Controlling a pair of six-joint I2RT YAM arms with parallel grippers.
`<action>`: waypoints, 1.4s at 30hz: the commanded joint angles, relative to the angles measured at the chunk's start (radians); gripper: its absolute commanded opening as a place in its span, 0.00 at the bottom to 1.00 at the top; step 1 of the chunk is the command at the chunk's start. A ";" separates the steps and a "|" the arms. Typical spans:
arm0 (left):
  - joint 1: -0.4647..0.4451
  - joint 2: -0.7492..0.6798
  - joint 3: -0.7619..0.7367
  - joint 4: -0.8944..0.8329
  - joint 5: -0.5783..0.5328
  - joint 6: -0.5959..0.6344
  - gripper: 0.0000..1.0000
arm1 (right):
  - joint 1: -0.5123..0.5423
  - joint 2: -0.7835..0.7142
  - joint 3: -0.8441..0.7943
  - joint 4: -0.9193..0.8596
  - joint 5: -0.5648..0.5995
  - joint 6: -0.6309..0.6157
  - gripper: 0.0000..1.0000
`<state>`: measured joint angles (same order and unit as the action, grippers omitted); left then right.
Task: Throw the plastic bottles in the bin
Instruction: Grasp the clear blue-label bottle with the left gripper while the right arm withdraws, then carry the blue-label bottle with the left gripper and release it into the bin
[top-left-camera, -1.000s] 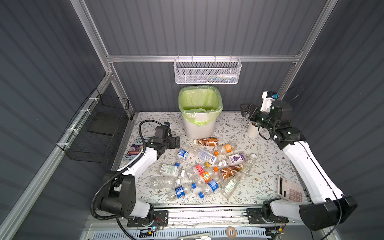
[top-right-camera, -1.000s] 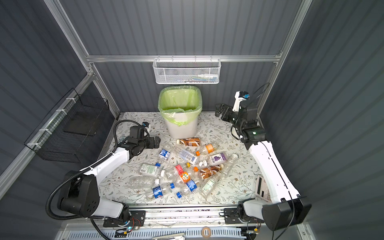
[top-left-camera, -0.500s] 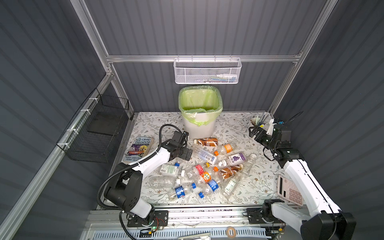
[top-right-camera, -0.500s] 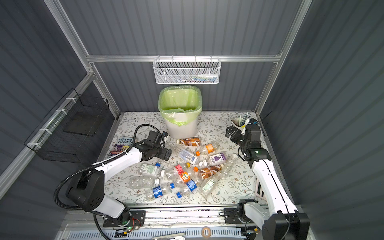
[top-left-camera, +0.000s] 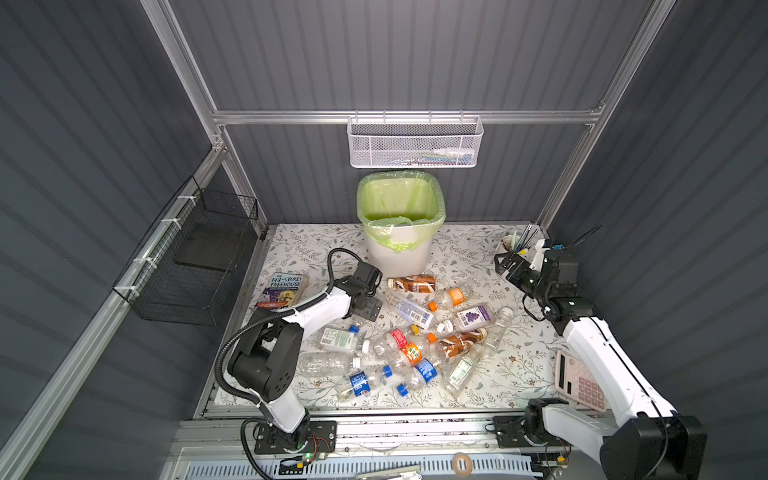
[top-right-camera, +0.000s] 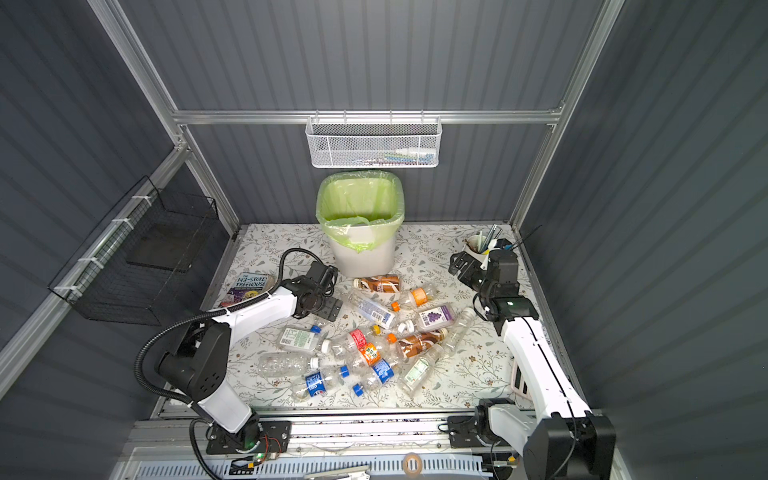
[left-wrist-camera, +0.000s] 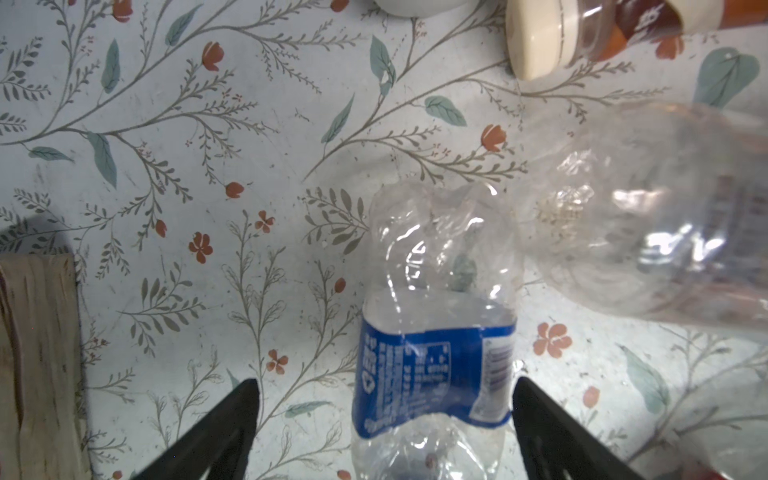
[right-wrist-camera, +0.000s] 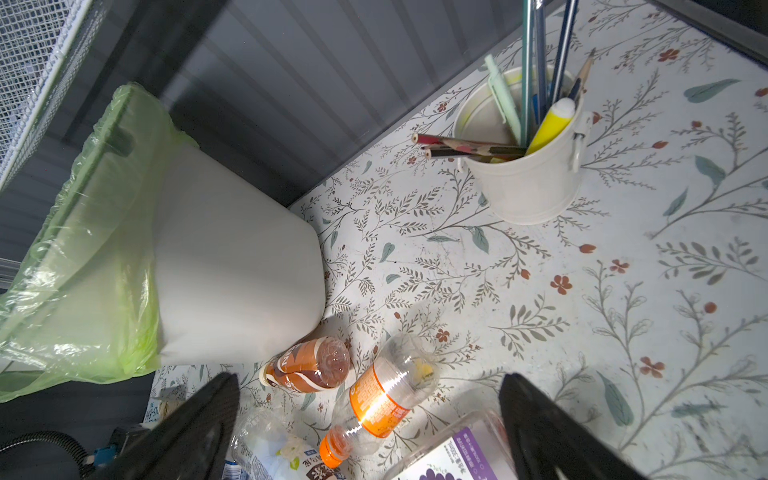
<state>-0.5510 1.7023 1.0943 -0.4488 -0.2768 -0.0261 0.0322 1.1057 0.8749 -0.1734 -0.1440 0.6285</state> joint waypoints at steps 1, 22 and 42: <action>-0.003 0.044 0.045 -0.025 0.030 0.029 0.96 | -0.003 0.006 0.010 0.023 -0.019 0.015 0.99; 0.003 0.042 0.024 0.034 -0.043 0.010 0.51 | -0.005 0.064 0.039 -0.010 0.000 0.032 0.99; 0.140 -0.635 -0.040 0.329 -0.238 0.039 0.52 | -0.018 -0.044 -0.041 0.004 0.090 0.045 0.99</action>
<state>-0.4061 1.0973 1.0237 -0.2157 -0.4812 -0.0433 0.0193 1.0851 0.8589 -0.1841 -0.0906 0.6575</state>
